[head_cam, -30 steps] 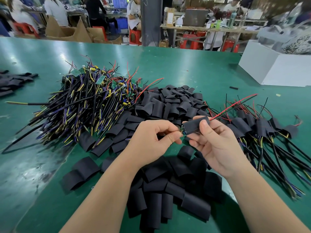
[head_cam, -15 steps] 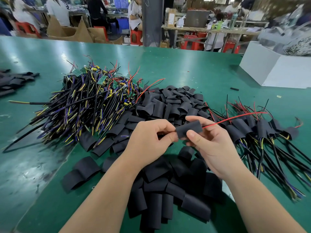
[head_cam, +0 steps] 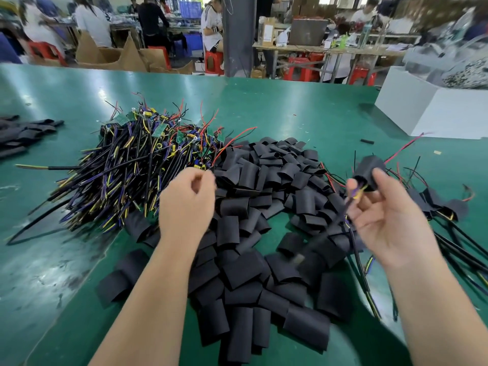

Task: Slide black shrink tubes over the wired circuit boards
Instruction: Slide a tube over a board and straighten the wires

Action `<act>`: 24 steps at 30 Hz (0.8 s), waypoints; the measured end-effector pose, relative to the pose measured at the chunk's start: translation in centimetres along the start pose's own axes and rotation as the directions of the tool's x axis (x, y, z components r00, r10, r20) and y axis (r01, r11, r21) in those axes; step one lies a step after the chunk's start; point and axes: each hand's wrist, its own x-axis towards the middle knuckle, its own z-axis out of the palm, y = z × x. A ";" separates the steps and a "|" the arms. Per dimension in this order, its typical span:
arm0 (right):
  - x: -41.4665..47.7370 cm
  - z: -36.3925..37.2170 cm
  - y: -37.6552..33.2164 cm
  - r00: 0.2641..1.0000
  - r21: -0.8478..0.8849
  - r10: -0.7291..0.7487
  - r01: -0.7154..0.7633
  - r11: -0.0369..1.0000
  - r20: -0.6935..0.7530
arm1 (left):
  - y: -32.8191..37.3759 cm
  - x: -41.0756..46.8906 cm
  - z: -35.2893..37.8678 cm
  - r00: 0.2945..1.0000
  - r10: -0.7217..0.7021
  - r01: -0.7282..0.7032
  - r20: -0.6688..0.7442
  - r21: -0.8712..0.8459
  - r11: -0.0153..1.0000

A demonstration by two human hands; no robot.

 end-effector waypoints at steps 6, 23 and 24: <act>1.4 -3.2 -1.8 0.888 -0.785 -0.445 0.190 0.590 -0.119 | -2.5 1.0 -0.7 0.989 -0.141 0.132 -0.033 0.612 0.780; 0.2 -2.0 0.0 0.909 -0.988 -0.387 0.144 -0.052 0.153 | -0.1 2.3 1.1 0.975 0.205 -0.106 -0.086 0.630 0.770; 0.2 -2.0 0.1 0.909 -0.986 -0.381 0.158 -0.057 0.168 | 0.5 2.9 1.7 0.980 0.197 -0.138 -0.032 0.601 0.787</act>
